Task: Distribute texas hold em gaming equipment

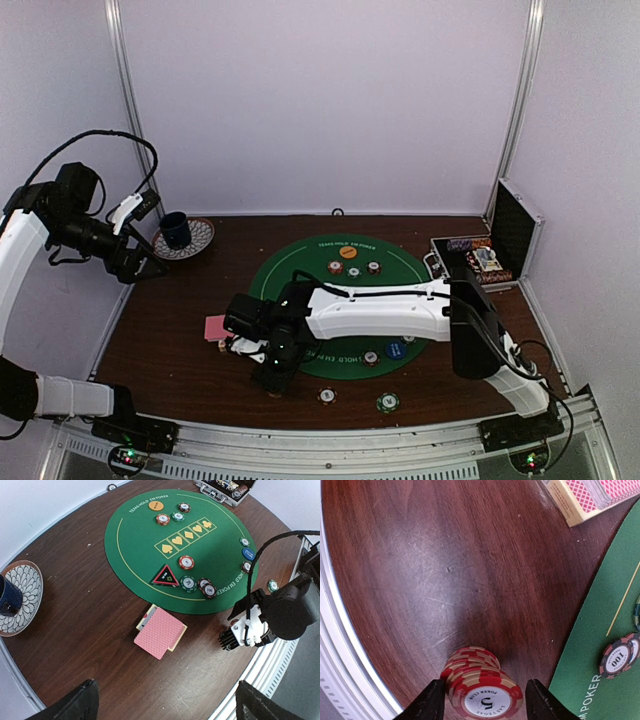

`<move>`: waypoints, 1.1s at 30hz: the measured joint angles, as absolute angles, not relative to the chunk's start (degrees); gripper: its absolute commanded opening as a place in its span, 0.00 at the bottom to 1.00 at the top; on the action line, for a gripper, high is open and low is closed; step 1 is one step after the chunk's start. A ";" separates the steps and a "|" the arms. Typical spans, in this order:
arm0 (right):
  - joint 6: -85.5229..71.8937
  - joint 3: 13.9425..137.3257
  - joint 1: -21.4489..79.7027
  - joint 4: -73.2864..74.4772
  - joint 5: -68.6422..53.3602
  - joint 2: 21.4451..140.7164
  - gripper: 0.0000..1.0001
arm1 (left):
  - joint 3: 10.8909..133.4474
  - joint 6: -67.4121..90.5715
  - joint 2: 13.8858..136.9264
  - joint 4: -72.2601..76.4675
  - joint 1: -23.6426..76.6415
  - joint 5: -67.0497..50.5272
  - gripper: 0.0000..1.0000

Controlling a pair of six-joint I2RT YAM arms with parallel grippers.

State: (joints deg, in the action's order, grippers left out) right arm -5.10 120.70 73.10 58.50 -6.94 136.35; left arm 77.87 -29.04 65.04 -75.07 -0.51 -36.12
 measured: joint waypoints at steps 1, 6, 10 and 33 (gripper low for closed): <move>-5.08 120.70 73.12 58.50 -7.07 136.35 0.57 | 77.87 -29.04 65.04 -75.07 -0.51 -36.05 0.98; -5.10 120.70 73.12 58.50 -7.62 136.35 0.57 | 77.87 -29.06 65.04 -75.07 -0.51 -35.73 0.98; -5.15 120.70 73.12 58.50 -7.94 136.35 0.57 | 77.87 -29.06 65.04 -75.07 -0.51 -35.73 0.98; -5.78 120.70 73.12 58.50 -8.19 136.42 0.58 | 77.87 -29.04 65.01 -75.07 -0.51 -35.70 0.98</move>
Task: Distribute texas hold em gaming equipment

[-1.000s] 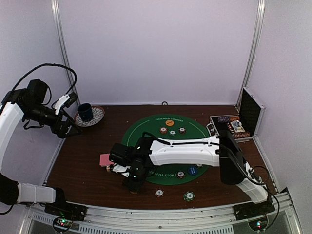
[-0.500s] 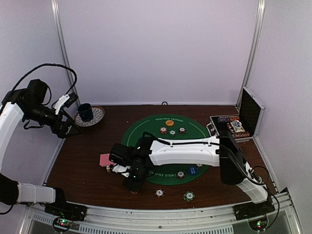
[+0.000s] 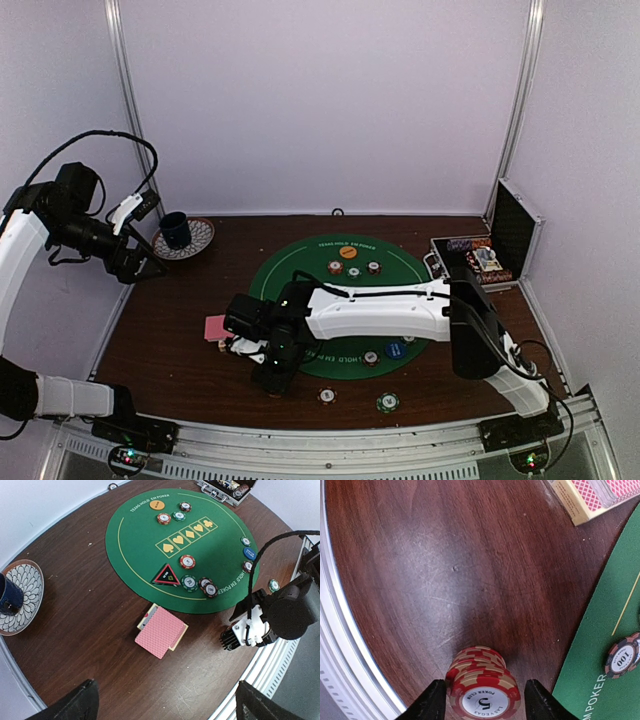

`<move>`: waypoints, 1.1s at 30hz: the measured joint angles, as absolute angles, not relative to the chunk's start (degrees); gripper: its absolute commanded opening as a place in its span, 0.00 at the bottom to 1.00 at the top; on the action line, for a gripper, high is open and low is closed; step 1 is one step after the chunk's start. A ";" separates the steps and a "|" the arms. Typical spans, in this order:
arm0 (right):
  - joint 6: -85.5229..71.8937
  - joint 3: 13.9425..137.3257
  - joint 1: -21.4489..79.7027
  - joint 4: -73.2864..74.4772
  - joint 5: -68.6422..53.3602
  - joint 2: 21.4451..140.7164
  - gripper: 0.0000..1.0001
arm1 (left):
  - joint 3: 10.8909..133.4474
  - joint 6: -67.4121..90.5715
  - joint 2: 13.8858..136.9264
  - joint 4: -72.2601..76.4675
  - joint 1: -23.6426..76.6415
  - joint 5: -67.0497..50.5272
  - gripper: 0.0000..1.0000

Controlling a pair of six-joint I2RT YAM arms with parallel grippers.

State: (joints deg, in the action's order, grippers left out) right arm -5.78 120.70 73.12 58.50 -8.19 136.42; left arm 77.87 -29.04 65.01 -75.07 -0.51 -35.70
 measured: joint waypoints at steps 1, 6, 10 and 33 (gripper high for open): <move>-5.76 120.70 73.12 58.52 -8.19 136.42 0.58 | 77.87 -29.06 64.99 -75.07 -0.51 -35.70 0.98; -5.76 120.70 73.12 58.52 -8.16 136.51 0.57 | 77.87 -29.06 64.69 -75.07 -0.51 -35.68 0.98; -5.74 120.70 73.10 58.48 -8.16 136.79 0.57 | 77.87 -29.06 64.64 -75.07 -0.51 -35.68 0.98; -5.48 120.70 73.08 58.28 -8.12 136.84 0.63 | 77.87 -29.04 64.64 -75.05 -0.51 -35.68 0.98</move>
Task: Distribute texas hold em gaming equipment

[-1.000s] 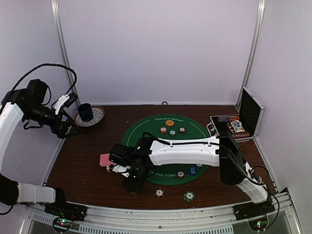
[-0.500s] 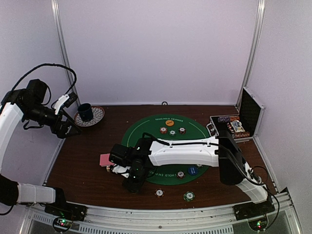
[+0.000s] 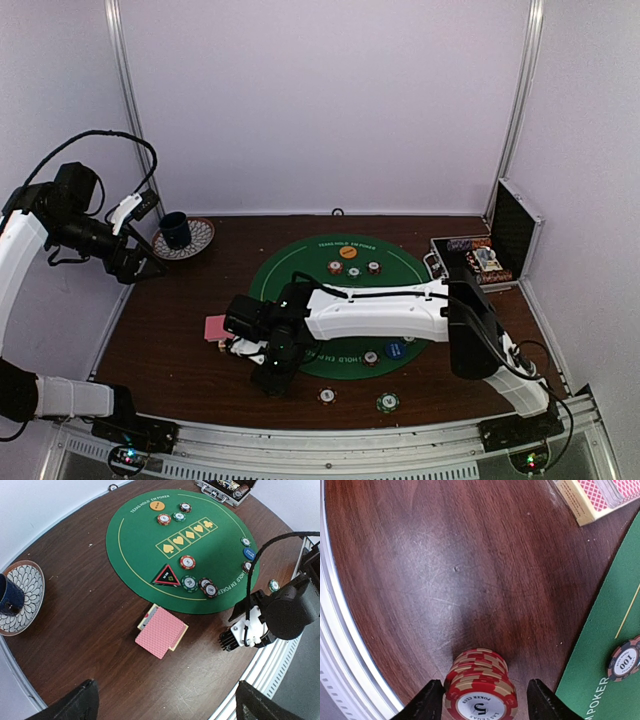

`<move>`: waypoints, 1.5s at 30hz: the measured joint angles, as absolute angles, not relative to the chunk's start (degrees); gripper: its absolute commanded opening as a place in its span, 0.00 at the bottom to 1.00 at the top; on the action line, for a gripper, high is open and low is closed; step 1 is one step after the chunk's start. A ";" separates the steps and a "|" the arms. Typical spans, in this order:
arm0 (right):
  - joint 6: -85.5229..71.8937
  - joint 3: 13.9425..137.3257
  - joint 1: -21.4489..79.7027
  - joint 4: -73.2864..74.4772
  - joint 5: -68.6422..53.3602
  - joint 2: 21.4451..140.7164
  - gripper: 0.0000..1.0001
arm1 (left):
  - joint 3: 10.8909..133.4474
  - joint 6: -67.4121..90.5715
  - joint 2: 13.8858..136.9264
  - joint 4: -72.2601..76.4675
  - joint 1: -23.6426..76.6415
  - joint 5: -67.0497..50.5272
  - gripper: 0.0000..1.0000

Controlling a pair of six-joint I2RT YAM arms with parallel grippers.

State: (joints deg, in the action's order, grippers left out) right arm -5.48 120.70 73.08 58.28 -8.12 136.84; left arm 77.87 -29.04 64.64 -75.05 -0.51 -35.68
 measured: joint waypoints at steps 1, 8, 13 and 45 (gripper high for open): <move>-5.50 120.70 73.08 58.28 -8.10 136.84 0.63 | 77.87 -29.06 64.64 -75.05 -0.51 -35.68 0.98; -5.30 120.51 73.08 58.28 -7.73 137.27 0.65 | 77.87 -29.06 64.64 -75.07 -0.51 -35.66 0.98; -5.17 120.49 73.08 58.35 -7.73 137.99 0.57 | 77.87 -29.04 64.64 -75.05 -0.51 -35.59 0.98; -4.86 120.62 73.08 59.37 -8.03 138.08 0.53 | 77.87 -29.04 64.58 -75.07 -0.51 -35.57 0.98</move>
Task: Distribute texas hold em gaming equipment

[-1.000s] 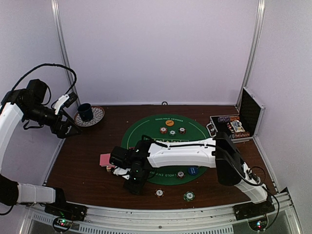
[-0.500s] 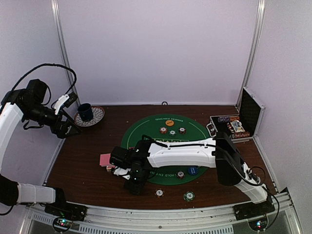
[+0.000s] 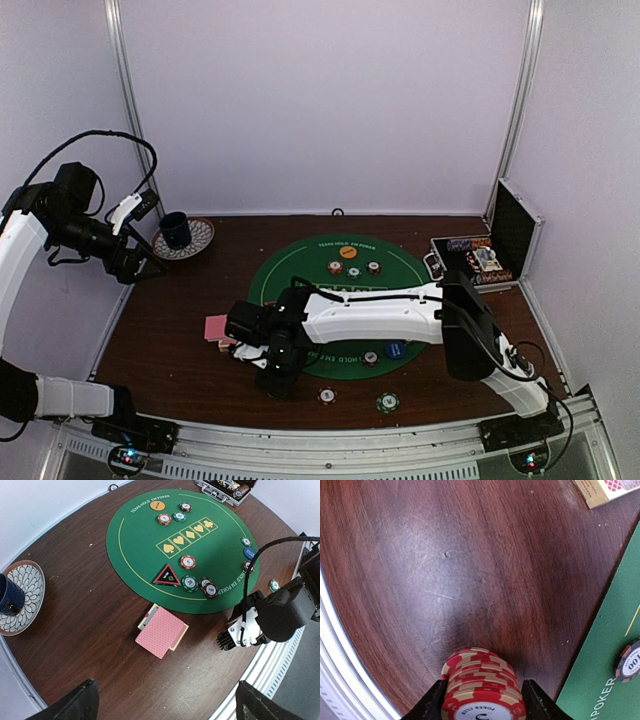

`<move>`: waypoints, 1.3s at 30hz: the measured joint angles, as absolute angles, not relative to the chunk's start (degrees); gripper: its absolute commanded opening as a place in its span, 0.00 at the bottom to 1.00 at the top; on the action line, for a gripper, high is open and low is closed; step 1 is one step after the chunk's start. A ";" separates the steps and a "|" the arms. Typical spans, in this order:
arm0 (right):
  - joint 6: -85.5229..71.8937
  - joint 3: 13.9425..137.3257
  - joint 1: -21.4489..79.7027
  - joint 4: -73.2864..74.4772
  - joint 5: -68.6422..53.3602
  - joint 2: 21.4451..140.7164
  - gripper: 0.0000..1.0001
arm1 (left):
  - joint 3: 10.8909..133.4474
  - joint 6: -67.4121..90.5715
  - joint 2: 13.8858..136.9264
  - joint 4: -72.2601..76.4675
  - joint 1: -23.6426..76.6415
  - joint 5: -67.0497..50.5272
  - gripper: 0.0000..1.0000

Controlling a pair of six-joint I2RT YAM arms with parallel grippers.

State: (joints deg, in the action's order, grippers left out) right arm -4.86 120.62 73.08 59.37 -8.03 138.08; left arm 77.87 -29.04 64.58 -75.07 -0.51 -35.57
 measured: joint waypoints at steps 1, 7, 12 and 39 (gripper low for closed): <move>-4.86 120.62 73.08 59.37 -8.12 138.08 0.54 | 77.87 -29.04 64.58 -75.07 -0.51 -35.59 0.98; -4.84 120.62 73.10 59.42 -8.47 138.06 0.59 | 77.87 -29.04 64.58 -75.05 -0.51 -35.59 0.98; -4.89 120.62 73.08 59.44 -8.58 138.06 0.57 | 77.87 -29.04 64.58 -75.07 -0.51 -35.62 0.98; -4.93 121.69 73.10 59.66 -8.75 136.97 0.62 | 77.87 -29.06 64.58 -75.07 -0.51 -35.64 0.98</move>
